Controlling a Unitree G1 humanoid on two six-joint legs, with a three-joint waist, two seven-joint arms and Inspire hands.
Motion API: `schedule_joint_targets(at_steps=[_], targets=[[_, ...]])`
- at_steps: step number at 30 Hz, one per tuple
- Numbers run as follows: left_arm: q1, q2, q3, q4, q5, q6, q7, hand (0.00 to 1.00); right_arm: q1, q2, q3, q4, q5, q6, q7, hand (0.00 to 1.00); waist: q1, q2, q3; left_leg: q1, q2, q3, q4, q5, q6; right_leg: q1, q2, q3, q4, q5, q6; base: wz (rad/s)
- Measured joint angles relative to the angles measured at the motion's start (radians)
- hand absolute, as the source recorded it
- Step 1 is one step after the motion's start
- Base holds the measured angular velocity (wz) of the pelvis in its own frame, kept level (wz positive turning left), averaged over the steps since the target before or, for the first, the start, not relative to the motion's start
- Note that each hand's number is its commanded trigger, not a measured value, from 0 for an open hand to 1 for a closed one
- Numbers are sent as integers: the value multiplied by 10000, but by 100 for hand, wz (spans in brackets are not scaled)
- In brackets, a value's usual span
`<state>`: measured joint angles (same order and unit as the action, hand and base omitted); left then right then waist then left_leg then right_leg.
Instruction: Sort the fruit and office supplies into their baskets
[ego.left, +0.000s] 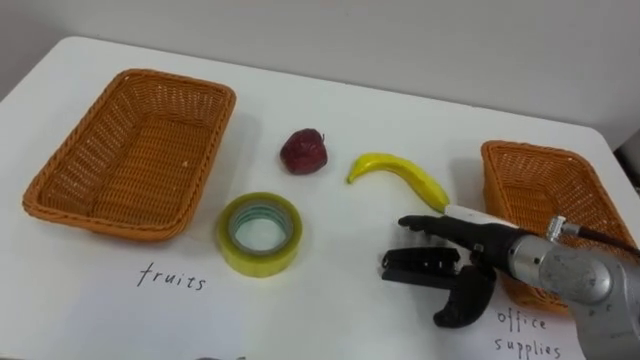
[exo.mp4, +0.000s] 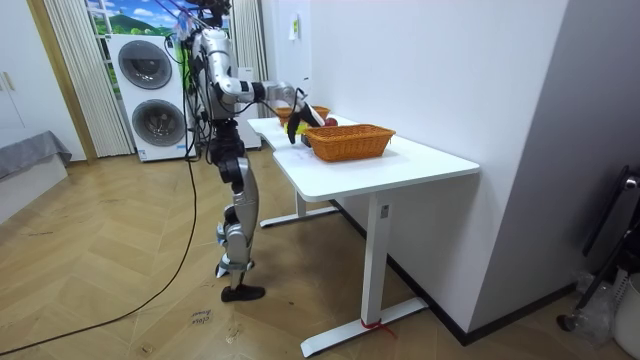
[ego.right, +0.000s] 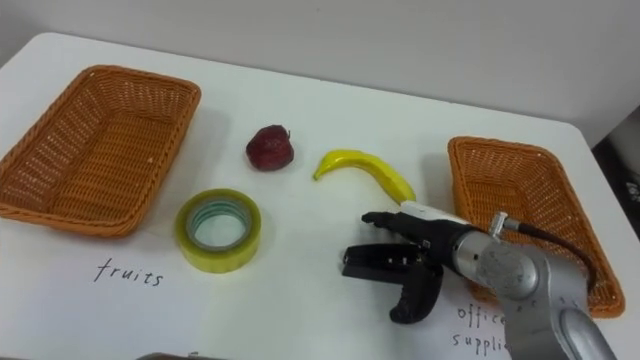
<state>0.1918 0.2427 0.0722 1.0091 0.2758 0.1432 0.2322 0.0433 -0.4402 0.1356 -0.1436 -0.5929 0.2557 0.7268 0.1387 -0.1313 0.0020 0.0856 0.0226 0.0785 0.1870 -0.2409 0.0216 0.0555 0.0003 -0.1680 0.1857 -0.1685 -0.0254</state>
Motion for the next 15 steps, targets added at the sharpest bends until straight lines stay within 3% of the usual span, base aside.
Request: schedule_joint_targets(at_steps=[6,15], targets=[[262,-32,-9,-434,-4,22,273,0,267,467,10,31,-27,72,-717,0,36,134,-1,-2,-7,6,-51,21,24,-8,33,2,2,77,0,-2],[410,-47,1,-497,-4,28,449,0,273,662,-7,31,-69,90,-937,0,6,260,-17,-31,-23,-16,-46,62,25,-28,37,6,3,108,-5,0]])
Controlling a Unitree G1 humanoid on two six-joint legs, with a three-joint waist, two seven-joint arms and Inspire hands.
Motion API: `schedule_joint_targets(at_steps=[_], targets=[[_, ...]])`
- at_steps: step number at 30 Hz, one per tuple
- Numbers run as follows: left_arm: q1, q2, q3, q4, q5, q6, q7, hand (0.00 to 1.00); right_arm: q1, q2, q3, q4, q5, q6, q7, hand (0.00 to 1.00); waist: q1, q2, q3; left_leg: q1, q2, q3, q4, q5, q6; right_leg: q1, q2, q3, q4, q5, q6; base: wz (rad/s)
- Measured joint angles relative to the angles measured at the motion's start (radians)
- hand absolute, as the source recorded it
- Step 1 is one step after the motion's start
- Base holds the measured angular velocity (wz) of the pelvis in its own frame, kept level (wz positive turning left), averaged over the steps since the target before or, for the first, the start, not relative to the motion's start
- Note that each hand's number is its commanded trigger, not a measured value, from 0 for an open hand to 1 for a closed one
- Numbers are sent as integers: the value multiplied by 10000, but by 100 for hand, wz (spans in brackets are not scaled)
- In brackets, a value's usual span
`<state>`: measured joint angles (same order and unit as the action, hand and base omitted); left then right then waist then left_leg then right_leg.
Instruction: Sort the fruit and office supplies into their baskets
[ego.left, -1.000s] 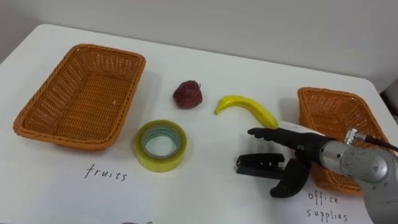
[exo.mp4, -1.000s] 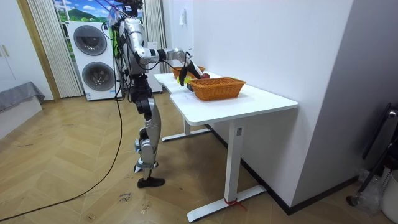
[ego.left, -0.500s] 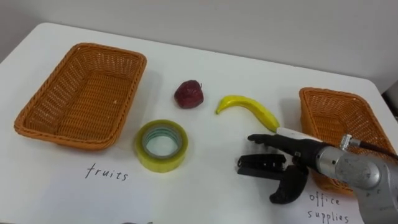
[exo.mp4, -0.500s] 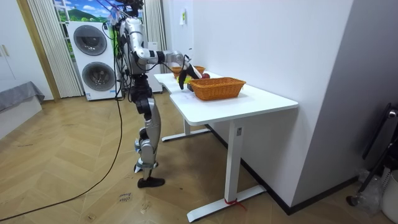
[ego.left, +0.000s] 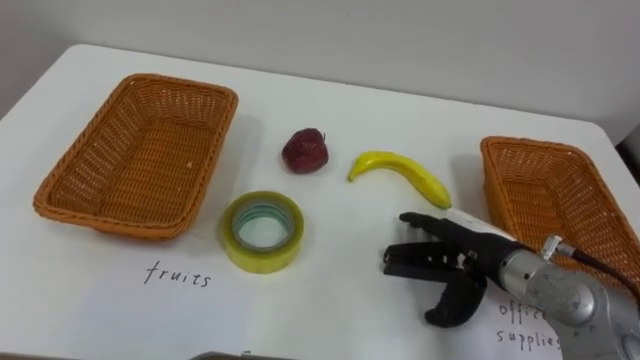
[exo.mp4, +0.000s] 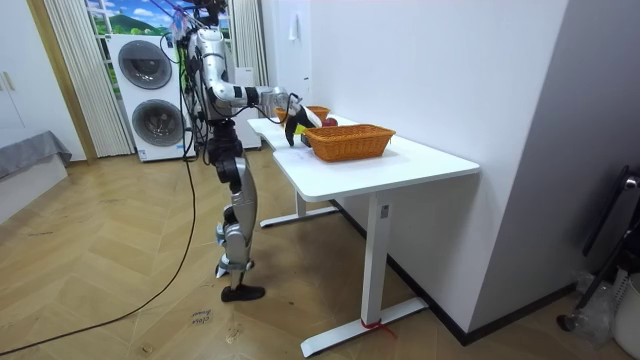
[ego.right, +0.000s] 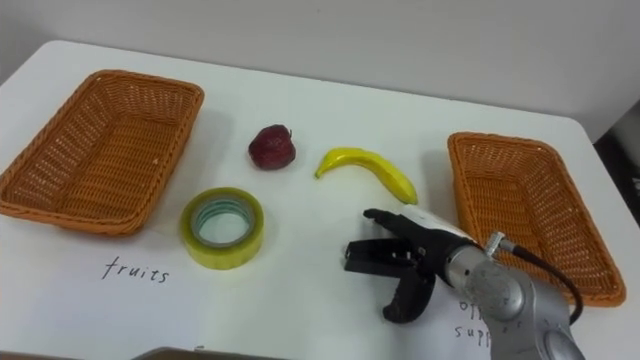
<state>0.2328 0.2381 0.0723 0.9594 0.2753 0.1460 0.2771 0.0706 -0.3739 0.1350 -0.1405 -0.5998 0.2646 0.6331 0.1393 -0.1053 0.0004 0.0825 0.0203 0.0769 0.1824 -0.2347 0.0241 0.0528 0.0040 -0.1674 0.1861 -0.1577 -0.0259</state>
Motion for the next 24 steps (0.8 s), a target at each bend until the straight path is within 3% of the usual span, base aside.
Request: schedule_joint_targets(at_steps=[11,14,24], targets=[[0,-42,4,0,1,33,0,0,-5,55,-9,-11,-171,-3,-2,0,13,19,-12,0,2,0,-7,0,1,-3,-1,-3,-1,1,1,0],[0,-47,5,0,1,63,1,0,-5,55,-9,-11,-172,-3,0,100,14,25,-15,1,2,0,-7,1,0,-4,-1,-3,-1,1,1,0],[-7,-56,6,-1,1,66,44,0,-162,158,-26,-12,-708,-15,-675,100,29,53,-30,0,3,-15,-22,1,1,-4,-1,-19,-6,1,1,0]])
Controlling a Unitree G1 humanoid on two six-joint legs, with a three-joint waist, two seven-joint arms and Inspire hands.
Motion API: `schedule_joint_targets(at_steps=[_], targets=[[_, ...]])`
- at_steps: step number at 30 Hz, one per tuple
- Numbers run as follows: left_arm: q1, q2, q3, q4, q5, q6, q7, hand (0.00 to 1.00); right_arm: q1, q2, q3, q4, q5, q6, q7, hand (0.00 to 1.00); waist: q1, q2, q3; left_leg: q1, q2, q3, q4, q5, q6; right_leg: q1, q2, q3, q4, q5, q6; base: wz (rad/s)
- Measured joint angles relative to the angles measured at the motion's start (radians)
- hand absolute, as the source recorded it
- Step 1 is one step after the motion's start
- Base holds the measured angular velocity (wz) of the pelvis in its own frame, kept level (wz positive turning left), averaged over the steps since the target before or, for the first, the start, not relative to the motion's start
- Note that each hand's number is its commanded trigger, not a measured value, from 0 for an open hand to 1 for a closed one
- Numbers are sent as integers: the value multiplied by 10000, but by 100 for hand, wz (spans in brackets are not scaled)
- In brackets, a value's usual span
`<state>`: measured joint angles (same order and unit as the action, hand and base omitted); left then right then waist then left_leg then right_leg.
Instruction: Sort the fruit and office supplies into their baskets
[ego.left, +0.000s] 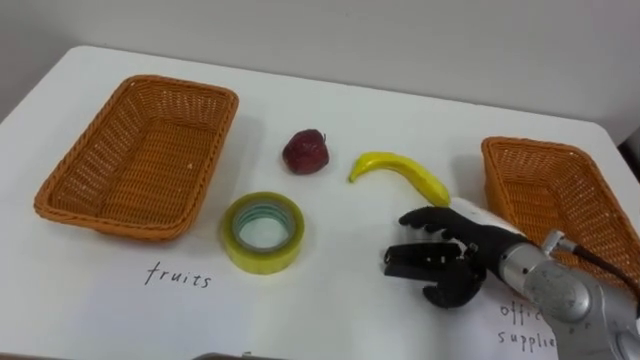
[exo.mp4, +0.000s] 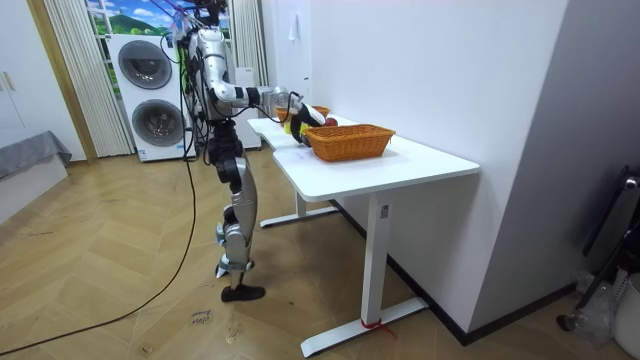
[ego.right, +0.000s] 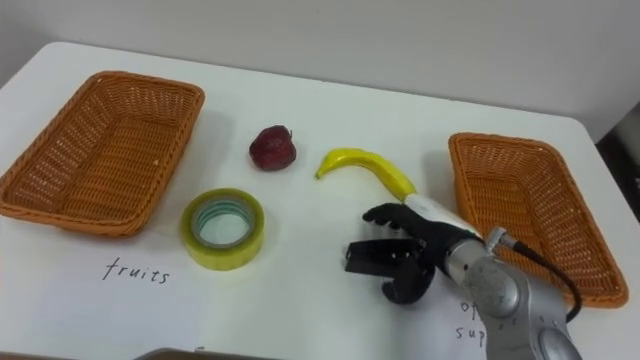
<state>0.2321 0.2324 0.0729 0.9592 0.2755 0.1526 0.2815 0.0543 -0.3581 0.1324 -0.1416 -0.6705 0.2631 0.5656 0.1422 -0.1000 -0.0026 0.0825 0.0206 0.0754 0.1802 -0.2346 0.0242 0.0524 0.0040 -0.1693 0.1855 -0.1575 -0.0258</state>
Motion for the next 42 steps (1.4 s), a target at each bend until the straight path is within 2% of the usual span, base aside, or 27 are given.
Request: schedule_joint_targets(at_steps=[9,33,42], targets=[[23,-20,6,-73,3,-3,8,0,51,139,30,18,153,1,-78,100,-10,14,2,-6,-4,-25,-15,0,0,-2,-5,-16,-6,0,0,0],[42,-23,9,-173,-3,-18,28,0,78,165,32,17,657,-7,-73,100,-20,-30,-6,-4,-12,-22,16,2,0,6,-5,-2,0,1,0,0],[39,-109,38,41,12,-135,-82,0,134,171,-13,-350,1057,-46,-47,100,-201,-39,0,-8,-10,28,4,3,0,4,-17,-20,0,0,0,0]])
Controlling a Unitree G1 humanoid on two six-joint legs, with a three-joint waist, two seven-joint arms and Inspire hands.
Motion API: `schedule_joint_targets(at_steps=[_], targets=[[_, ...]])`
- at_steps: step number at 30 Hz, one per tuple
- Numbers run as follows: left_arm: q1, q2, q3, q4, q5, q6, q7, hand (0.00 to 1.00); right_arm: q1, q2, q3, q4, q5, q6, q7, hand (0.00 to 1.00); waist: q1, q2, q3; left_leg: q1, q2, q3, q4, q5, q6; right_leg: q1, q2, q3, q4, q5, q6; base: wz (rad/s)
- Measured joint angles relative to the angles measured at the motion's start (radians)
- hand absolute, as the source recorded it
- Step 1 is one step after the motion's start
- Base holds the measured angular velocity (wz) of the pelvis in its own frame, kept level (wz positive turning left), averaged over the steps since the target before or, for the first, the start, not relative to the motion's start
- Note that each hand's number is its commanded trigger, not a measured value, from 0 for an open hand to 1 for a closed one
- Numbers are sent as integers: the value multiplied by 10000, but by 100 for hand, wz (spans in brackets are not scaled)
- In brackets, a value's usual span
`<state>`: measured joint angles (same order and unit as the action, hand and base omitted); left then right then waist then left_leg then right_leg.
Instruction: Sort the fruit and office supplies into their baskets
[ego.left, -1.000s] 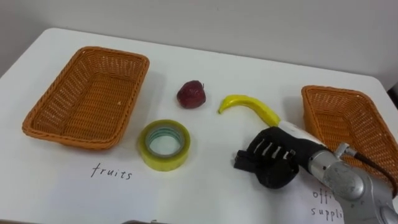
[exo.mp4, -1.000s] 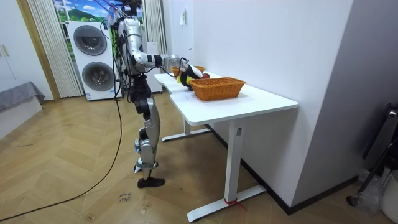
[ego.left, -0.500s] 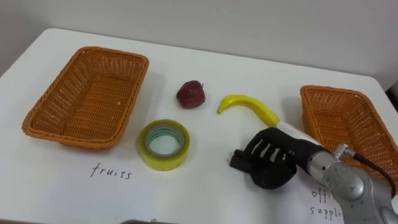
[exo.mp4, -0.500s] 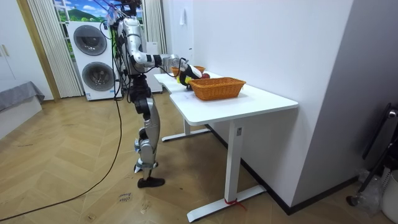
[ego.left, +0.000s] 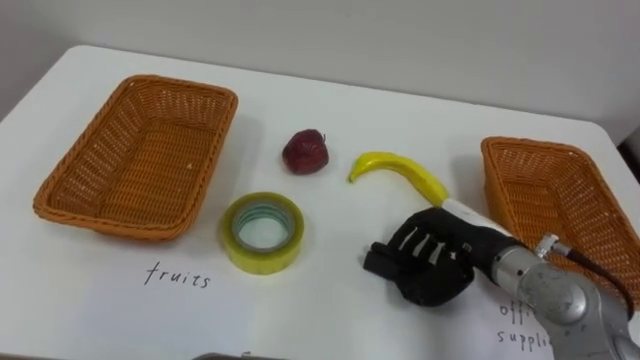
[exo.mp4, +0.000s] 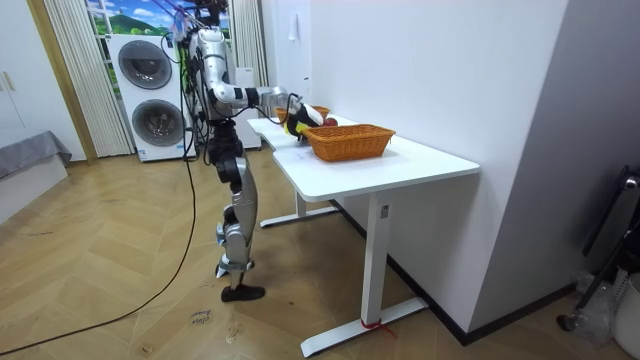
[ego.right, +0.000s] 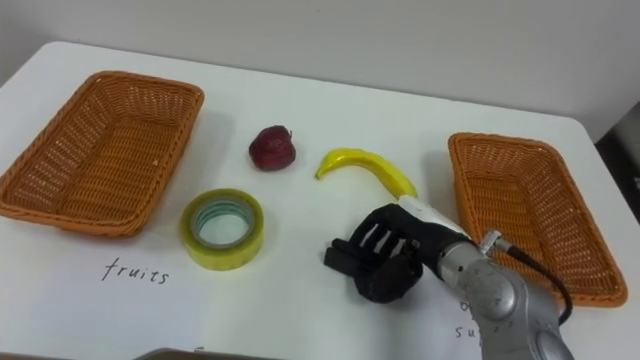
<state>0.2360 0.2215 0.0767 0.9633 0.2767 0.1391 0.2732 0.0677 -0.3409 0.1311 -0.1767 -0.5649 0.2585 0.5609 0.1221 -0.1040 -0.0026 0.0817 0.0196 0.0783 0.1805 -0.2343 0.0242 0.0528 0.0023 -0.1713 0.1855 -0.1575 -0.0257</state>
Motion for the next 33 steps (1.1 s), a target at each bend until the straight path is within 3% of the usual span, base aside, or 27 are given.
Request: schedule_joint_targets(at_steps=[5,10,14,24,33], targets=[[13,-57,211,423,11,-149,-16,0,-127,0,-643,-479,-71,-393,-152,100,-130,-38,34,8,-8,5,8,10,11,2,-13,34,9,-2,3,0],[184,-46,586,474,-3,-371,10,0,-475,-72,-1563,-1116,112,-530,-580,100,-219,-171,104,-4,-6,8,8,10,11,-14,-13,38,-7,-4,5,0],[326,-46,899,336,3,-380,8,0,-496,-111,-2087,-2059,480,-721,-1244,100,-341,-264,82,-22,-1,25,21,9,9,1,-14,56,-142,-2,3,0],[431,-135,1023,332,13,-580,-4,0,-991,-210,-2527,-2213,1015,-960,-2355,100,-394,-316,41,13,15,45,-83,11,7,-16,-6,31,-134,0,7,0],[500,-150,1542,958,-3,-506,-10,0,-1060,-215,-3091,-2243,1297,-1028,-3952,100,-593,-178,49,11,17,19,-30,12,8,35,-34,30,-138,5,15,0]])
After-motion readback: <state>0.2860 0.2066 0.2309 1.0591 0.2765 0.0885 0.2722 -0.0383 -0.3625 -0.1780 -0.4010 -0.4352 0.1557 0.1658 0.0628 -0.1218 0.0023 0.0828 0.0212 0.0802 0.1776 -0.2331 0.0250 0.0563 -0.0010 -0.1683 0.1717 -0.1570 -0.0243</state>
